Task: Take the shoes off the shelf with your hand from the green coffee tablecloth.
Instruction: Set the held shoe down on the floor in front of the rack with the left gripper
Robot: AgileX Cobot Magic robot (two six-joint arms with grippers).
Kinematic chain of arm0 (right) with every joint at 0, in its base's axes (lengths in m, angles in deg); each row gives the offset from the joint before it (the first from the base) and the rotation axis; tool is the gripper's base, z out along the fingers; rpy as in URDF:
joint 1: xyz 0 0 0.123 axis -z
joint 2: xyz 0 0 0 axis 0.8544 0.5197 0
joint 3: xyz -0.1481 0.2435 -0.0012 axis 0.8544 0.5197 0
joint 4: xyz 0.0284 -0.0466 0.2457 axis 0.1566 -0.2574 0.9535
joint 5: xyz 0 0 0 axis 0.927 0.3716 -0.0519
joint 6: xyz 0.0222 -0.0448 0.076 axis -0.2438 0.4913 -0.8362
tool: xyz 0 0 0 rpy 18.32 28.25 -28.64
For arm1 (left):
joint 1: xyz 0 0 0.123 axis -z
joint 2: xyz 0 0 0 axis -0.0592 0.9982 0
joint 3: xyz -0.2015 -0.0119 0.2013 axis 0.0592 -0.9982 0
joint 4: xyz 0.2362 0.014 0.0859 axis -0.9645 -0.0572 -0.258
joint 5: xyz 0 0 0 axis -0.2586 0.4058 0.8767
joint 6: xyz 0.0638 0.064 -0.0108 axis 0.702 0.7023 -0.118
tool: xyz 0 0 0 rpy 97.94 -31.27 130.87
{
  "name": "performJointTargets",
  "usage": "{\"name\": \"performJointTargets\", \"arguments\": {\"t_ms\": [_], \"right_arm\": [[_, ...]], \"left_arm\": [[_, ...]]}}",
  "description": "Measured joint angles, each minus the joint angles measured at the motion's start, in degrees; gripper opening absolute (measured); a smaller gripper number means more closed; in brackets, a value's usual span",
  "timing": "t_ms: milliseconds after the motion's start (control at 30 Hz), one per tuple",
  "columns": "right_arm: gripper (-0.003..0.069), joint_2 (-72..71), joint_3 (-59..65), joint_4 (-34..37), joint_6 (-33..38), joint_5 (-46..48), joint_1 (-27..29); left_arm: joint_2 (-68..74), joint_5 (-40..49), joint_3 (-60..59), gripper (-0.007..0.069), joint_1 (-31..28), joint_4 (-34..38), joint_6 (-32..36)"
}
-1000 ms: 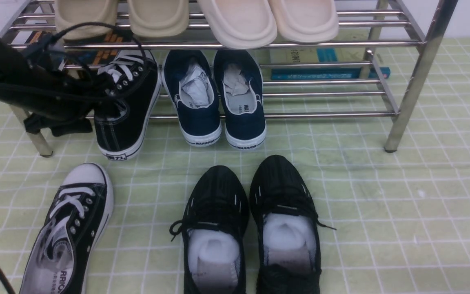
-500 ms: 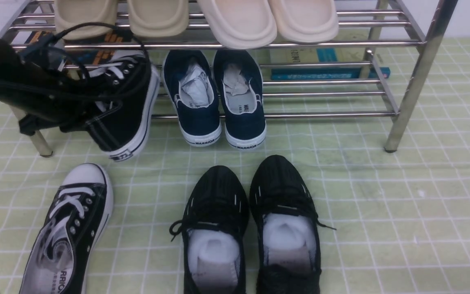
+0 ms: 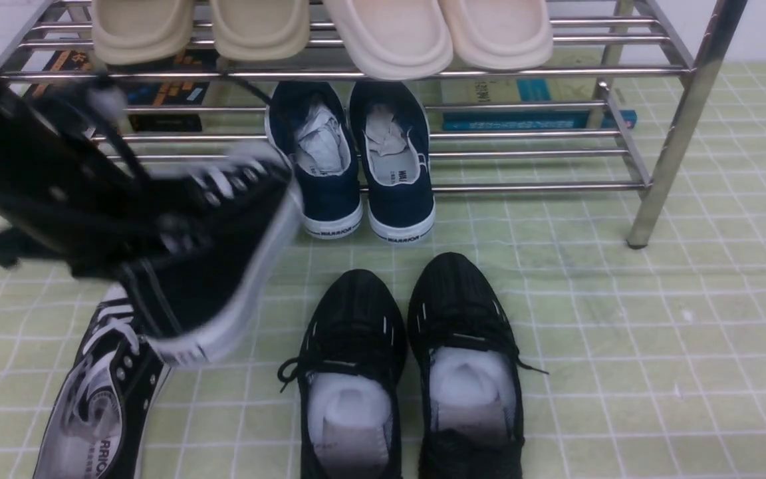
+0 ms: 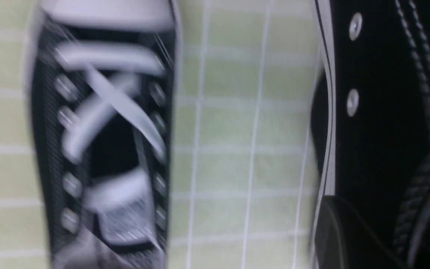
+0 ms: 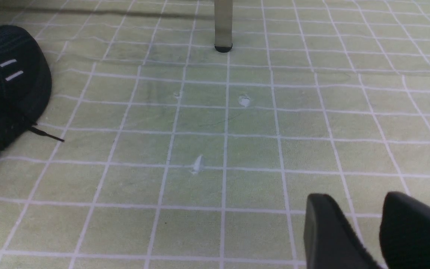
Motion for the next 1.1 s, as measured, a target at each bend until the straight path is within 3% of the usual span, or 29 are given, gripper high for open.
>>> {"name": "performJointTargets", "arguments": {"t_ms": [100,200,333,1100], "right_arm": [[0.0237,0.0,0.0,0.0,0.0,0.0,0.0],[0.0237,0.0,0.0,0.0,0.0,0.0,0.0],[0.0237,0.0,0.0,0.0,0.0,0.0,0.0],[0.0237,0.0,0.0,0.0,0.0,0.0,0.0]], "left_arm": [[-0.4,-3.3,-3.4,0.0025,5.2,-5.5,-8.2],[-0.4,-5.0,-5.5,0.0025,10.3,-17.0,-22.2],[-0.9,-4.0,-5.7,0.0025,13.5,-23.8,-30.0],[4.1,-7.1,-10.3,0.0032,16.3,-25.6,-40.5]]}}
